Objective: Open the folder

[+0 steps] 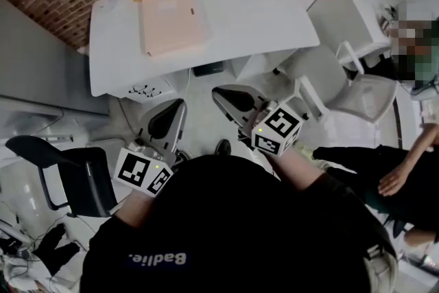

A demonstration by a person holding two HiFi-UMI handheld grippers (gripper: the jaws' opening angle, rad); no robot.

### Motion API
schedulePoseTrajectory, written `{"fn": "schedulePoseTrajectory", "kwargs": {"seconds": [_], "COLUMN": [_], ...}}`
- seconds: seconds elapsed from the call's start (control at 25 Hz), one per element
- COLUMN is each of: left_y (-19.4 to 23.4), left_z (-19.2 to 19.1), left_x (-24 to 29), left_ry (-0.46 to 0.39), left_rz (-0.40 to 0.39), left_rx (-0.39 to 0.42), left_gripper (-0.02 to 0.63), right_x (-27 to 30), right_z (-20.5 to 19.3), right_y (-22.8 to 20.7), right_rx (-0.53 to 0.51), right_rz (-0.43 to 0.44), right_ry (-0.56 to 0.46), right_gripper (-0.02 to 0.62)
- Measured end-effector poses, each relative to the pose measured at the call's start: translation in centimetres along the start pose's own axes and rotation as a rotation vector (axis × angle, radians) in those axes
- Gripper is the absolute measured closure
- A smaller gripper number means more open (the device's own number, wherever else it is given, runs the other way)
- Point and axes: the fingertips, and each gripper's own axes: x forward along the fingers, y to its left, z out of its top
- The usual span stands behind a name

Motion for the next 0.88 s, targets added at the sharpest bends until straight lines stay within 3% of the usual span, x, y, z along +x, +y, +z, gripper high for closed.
{"fn": "schedulePoseTrajectory", "kwargs": {"seconds": [0.64, 0.88], "left_y": [0.3, 2.5], "left_z": [-1.2, -2.1], "left_x": [3.9, 4.7], "left_ry": [0.026, 0.059], "left_rz": [0.128, 0.130], "left_rx": [0.045, 0.072], "left_gripper": [0.604, 0.604], "right_x": [-1.5, -0.3], "right_z": [-1.0, -0.9], "right_y": [-4.7, -5.9], "right_rx": [0.051, 0.044], "right_rz": [0.048, 0.034], "right_ry": [-0.014, -0.013], "right_gripper": [0.566, 0.565]}}
